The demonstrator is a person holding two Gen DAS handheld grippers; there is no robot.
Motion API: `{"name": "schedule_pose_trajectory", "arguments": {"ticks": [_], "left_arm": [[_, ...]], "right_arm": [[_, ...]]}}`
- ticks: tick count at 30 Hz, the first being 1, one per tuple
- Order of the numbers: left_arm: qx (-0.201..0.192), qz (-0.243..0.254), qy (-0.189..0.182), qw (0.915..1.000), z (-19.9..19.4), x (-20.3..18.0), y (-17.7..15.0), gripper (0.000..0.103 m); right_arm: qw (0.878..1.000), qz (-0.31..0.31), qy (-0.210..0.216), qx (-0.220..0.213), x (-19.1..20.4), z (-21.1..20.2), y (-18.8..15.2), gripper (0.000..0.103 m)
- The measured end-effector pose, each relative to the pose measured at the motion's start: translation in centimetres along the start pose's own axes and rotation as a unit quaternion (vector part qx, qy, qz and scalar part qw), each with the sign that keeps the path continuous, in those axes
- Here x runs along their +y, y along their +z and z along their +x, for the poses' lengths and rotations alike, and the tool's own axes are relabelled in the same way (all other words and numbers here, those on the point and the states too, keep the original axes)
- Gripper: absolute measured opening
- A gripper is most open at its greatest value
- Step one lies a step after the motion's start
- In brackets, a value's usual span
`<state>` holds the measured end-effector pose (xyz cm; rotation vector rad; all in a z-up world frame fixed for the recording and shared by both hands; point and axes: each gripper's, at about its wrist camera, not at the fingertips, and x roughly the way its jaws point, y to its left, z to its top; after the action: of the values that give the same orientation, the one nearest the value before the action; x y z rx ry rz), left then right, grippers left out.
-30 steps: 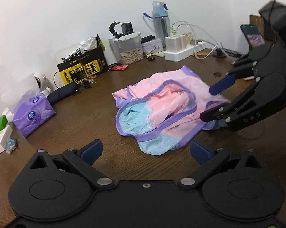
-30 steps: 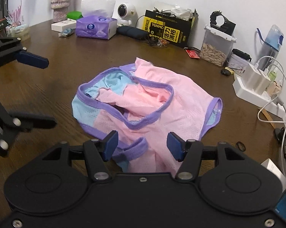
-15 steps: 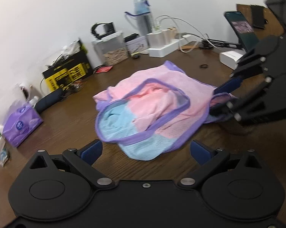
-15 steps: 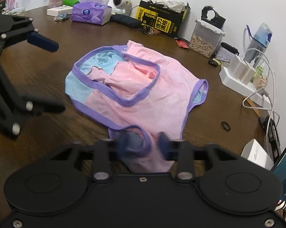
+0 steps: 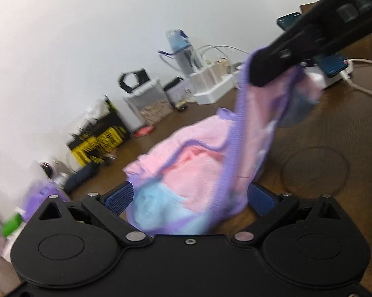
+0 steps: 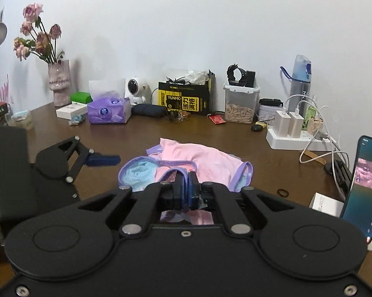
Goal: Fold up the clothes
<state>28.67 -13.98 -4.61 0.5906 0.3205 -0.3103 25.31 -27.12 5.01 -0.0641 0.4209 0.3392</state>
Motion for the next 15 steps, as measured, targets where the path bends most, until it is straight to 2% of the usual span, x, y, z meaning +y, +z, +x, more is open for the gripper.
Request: {"name": "schedule_pose_trajectory", "arguments": {"ticks": [2, 3, 5, 7, 11, 15], "left_arm": [[0.009, -0.014, 0.034, 0.9993, 0.2, 1.0, 0.0, 0.099], [0.009, -0.015, 0.037, 0.9992, 0.2, 1.2, -0.1, 0.099], [0.019, -0.036, 0.087, 0.9954, 0.4, 2.8, -0.1, 0.099], [0.027, -0.055, 0.097, 0.9934, 0.1, 3.6, -0.1, 0.099], [0.026, -0.073, 0.079, 0.9939, -1.1, 4.0, -0.1, 0.099], [0.015, -0.021, 0.033, 0.9991, -2.1, 1.5, -0.5, 0.099]], "right_arm": [[1.000, 0.009, -0.001, 0.001, -0.4, -0.2, -0.3, 0.004], [1.000, 0.014, -0.003, 0.002, -0.6, -0.3, -0.5, 0.004], [1.000, 0.021, -0.002, 0.004, -0.8, -0.3, -0.8, 0.004], [1.000, 0.026, -0.001, 0.004, -0.8, -0.4, -1.1, 0.004], [0.999, 0.031, 0.006, 0.001, -0.6, -0.4, -1.5, 0.004], [0.999, 0.033, 0.005, 0.001, -0.4, -0.3, -1.7, 0.004]]}}
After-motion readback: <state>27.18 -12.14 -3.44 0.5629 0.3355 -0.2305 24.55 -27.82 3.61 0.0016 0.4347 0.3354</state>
